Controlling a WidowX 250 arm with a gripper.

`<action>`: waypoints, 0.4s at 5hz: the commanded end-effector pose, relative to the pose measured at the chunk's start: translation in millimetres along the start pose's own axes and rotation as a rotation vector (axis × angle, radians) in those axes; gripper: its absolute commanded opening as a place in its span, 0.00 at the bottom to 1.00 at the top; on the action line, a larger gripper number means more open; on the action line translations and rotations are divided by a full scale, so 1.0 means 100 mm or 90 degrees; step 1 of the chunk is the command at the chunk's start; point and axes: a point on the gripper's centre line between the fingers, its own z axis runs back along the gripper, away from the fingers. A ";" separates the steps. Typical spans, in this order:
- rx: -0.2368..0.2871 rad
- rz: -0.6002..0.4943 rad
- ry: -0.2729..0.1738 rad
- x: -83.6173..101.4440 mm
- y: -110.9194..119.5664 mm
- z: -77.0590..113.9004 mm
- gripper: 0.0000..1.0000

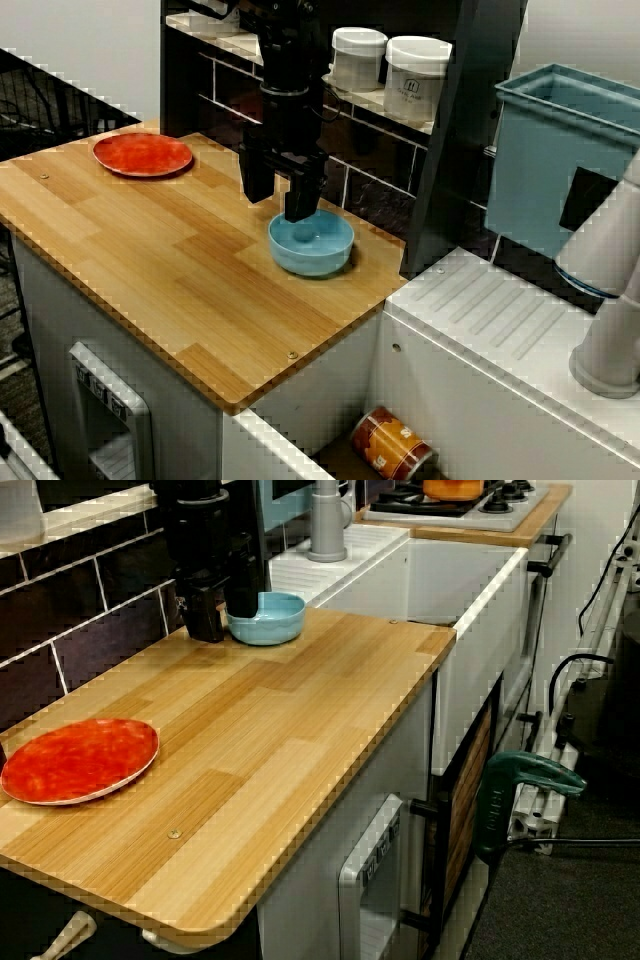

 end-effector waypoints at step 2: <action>-0.016 -0.032 -0.023 -0.28 0.04 0.26 1.00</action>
